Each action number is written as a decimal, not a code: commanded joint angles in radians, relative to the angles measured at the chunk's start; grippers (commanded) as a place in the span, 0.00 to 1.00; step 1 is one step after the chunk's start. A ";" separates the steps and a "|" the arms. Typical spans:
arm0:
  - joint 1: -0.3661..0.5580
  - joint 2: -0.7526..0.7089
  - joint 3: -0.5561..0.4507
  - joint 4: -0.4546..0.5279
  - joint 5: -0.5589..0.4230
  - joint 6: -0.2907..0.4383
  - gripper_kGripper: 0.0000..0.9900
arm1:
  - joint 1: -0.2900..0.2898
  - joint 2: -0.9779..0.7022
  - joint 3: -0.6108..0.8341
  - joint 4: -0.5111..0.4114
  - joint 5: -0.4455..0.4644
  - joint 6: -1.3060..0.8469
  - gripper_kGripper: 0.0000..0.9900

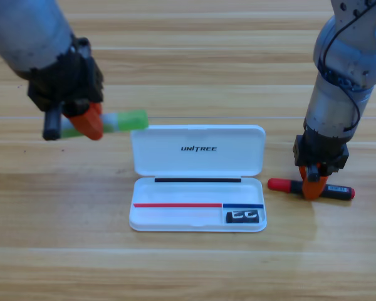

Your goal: Clean up eraser and pencils

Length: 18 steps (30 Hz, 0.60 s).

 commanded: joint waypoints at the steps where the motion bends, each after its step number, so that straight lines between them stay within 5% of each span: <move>1: -0.089 0.088 -0.021 0.010 -0.005 -0.030 0.00 | -0.024 0.041 0.041 0.002 0.001 -0.017 0.00; 8: -0.118 0.136 -0.029 0.000 -0.012 -0.045 0.00 | -0.024 -0.129 0.018 0.164 0.009 -0.014 0.00; 18: -0.120 0.219 -0.032 -0.032 -0.015 -0.044 0.00 | -0.022 -0.267 0.061 0.177 0.049 -0.014 0.00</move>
